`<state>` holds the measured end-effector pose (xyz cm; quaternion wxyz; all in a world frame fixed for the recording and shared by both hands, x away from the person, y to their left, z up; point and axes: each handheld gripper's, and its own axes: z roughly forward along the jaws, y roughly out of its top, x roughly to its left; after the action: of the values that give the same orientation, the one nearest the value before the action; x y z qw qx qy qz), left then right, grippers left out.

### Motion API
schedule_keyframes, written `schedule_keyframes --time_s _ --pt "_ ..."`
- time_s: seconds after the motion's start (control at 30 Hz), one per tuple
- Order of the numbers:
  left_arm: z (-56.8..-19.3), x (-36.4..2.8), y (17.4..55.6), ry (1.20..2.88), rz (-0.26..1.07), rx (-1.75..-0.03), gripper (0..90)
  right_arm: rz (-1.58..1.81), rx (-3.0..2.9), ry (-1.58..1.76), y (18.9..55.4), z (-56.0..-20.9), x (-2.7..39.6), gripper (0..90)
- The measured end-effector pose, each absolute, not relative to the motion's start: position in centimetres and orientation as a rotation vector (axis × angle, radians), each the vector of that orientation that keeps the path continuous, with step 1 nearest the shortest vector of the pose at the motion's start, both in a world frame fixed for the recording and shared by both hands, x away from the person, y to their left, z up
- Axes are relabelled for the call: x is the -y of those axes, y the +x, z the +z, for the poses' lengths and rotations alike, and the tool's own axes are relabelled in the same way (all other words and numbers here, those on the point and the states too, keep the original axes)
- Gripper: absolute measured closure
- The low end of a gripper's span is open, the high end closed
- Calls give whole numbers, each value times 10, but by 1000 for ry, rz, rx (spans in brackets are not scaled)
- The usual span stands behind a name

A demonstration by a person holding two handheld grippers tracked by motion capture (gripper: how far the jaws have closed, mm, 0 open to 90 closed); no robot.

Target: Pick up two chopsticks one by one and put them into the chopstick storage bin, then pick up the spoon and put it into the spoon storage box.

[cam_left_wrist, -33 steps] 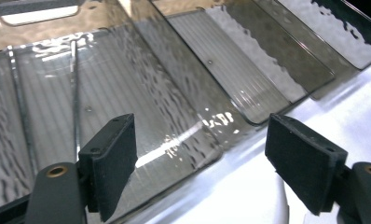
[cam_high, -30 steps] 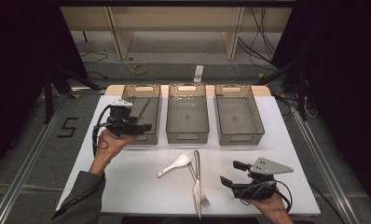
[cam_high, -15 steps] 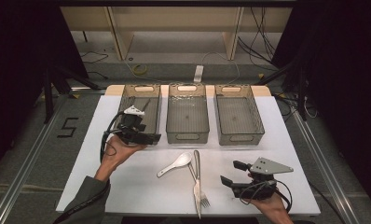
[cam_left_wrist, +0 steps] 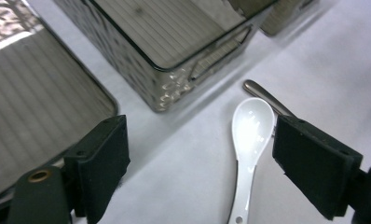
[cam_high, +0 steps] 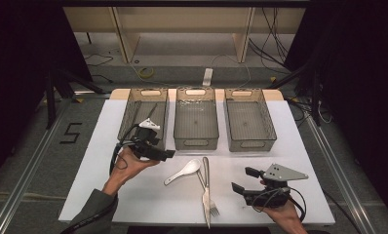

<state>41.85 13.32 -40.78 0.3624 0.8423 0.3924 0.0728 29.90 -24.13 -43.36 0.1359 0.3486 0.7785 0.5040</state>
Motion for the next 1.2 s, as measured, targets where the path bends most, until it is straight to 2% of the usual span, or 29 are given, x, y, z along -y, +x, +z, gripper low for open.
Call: schedule_keyframes --time_s 0.23,1.2 --pt "-421 -117 413 2279 166 -969 184 1457 -2256 1021 300 -435 242 260" --pt "-452 -93 400 2467 111 -952 205 1457 -2280 999 299 -436 240 260"
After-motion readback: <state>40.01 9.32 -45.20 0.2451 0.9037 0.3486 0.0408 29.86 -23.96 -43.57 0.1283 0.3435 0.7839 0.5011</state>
